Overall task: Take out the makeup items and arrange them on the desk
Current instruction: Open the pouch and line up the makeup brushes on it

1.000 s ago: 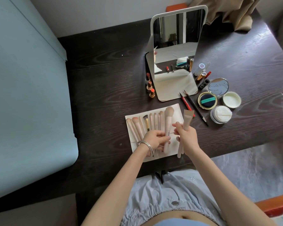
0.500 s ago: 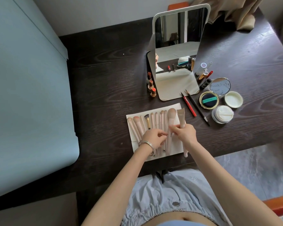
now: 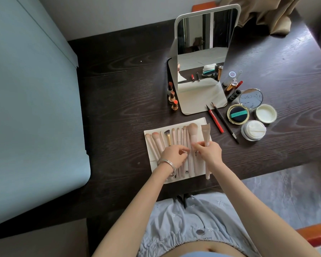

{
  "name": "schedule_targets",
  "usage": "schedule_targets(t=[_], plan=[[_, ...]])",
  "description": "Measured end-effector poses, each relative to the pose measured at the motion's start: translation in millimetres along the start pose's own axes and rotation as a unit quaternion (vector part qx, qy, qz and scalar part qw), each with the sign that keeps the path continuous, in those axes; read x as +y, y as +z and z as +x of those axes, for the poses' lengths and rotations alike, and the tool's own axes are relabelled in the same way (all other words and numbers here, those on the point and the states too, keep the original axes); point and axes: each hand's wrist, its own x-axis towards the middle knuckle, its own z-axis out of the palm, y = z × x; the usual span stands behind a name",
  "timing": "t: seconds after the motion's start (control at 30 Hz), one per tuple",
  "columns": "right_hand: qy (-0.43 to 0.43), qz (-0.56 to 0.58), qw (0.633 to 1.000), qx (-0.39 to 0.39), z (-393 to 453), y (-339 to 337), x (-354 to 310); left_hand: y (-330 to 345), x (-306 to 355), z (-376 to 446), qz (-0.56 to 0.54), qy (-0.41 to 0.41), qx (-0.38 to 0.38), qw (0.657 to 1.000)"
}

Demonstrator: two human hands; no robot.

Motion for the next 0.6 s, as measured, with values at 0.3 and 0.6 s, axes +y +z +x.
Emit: schedule_targets(t=[0.3, 0.6], plan=[[0.005, -0.005, 1.0, -0.01, 1.5, 3.3, 2.2, 0.3, 3.5, 0.2, 0.011, 0.005, 0.019, 1.0], [-0.04, 0.305, 0.94, -0.149, -9.8, -13.0, -2.0, 5.5, 22.2, -1.7, -0.12, 0.0, -0.109, 0.987]])
